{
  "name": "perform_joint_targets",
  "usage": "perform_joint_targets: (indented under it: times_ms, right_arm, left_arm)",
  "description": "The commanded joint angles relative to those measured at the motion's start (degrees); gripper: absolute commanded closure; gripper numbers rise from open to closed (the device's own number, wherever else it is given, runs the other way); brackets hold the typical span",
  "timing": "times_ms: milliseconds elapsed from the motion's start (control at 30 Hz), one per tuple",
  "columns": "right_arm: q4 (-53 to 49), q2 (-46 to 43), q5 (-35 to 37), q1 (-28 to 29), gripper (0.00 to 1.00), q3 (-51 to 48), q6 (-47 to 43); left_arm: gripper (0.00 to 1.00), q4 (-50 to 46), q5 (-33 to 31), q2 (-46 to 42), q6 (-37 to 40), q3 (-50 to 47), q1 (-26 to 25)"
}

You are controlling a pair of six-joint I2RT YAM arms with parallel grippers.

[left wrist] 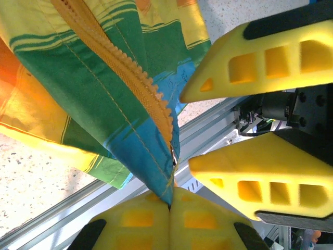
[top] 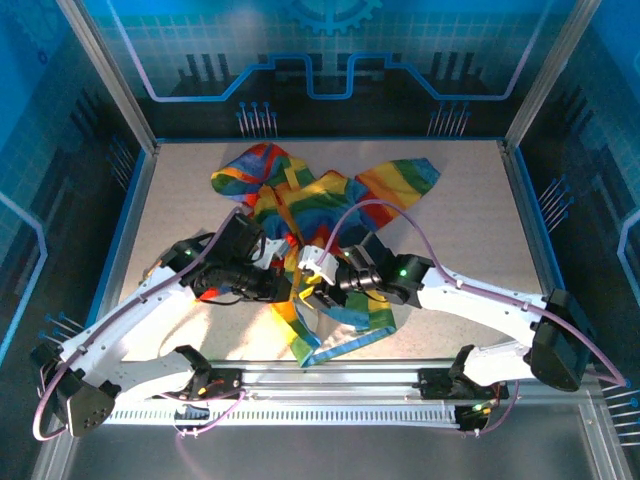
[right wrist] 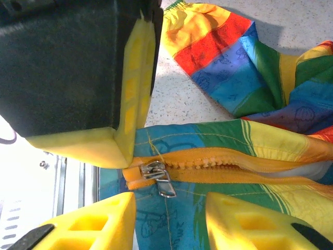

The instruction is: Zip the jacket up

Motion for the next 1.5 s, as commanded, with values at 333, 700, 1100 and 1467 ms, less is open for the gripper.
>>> perform_joint_targets:
  times_ms: [333, 700, 1100, 1467]
  right_arm:
    - [1.58, 3.54, 0.58, 2.01, 0.65, 2.42, -6.57]
    - [10.36, 2.46, -0.52, 3.44, 0.72, -1.60, -10.84]
    - [12.62, -2.33, 4.64, 2.50, 1.00, -6.89, -6.31]
    - [-0.34, 2.37, 7.92, -0.18, 1.00, 1.60, -1.41]
  left_arm:
    - [1.00, -4.20, 3.63, 0.19, 5.39, 3.30, 0.17]
    - [1.00, -5.72, 3.76, 2.06, 7.76, 4.06, 0.17]
    - [1.00, -6.65, 1.34, 2.18, 7.70, 4.32, 1.14]
    - [1.00, -3.59, 1.24, -0.20, 3.54, 1.52, 1.23]
